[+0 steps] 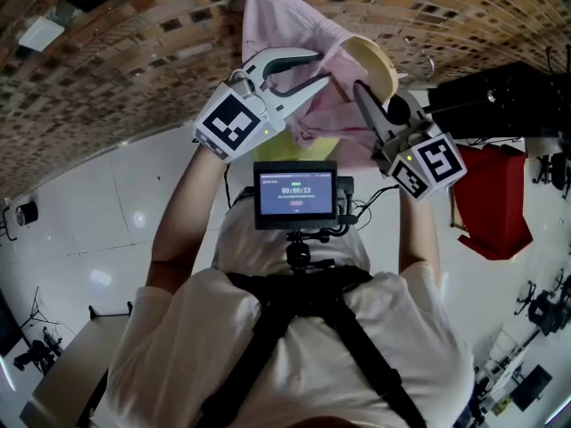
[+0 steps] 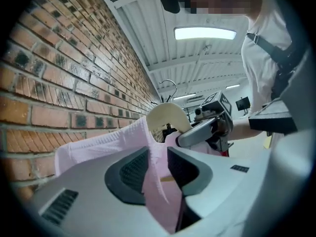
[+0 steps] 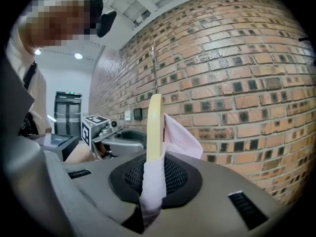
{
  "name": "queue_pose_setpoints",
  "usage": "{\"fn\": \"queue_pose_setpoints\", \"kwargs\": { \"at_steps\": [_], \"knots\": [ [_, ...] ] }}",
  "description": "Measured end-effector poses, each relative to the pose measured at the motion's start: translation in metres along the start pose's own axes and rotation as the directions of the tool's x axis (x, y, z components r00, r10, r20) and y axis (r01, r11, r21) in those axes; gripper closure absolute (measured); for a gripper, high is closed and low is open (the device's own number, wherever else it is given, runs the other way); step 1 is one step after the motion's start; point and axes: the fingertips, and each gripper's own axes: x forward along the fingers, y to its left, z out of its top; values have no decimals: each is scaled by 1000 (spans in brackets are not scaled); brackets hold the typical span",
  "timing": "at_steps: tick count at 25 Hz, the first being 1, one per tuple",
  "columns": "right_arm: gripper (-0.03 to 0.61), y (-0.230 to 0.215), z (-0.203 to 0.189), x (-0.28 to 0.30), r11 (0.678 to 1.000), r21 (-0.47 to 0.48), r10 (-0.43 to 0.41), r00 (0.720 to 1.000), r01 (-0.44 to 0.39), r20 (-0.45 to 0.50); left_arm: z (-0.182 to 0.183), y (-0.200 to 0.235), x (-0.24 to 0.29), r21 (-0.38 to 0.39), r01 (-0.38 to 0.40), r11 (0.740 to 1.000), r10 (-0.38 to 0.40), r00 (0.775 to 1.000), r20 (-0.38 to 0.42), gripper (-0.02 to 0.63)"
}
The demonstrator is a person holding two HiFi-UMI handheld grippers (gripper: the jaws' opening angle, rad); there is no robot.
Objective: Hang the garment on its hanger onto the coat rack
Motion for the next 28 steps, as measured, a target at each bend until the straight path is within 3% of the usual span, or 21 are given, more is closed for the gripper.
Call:
{"fn": "queue_pose_setpoints", "kwargs": {
  "at_steps": [1, 5, 10, 14, 18, 21, 25, 28],
  "knots": [
    [569, -1, 2, -2, 1000, -2, -2, 1000, 2, 9, -1, 2, -4, -12, -4, 1000, 4, 1000, 7, 479],
    [569, -7, 5, -9, 1000, -1, -13, 1000, 13, 27, -12, 14, -24, -106, -64, 992, 62, 998, -20, 474],
    [569, -12, 2, -18, 1000, 6, -29, 999, 29, 21, -21, 35, -49, -139, -156, 978, 150, 987, -50, 474],
    [569, -14, -2, -25, 999, 18, -41, 999, 41, 10, -22, 44, -58, -147, -179, 973, 173, 983, -54, 474],
    [569, -22, -8, -34, 998, 5, -68, 998, 68, -5, -27, 45, -51, -125, -167, 978, 159, 985, -69, 474],
    [569, -43, -16, -73, 995, 12, -96, 995, 96, -13, -24, 21, -13, -100, -140, 985, 131, 987, -93, 474],
    [569, -80, -23, -153, 973, 35, -227, 974, 226, 13, -8, -14, 68, -43, -8, 999, 3, 995, -100, 474],
    [569, -79, -25, -156, 977, 19, -211, 977, 211, -23, -19, -16, 65, -83, -25, 996, 17, 995, -100, 474]
  ]
}}
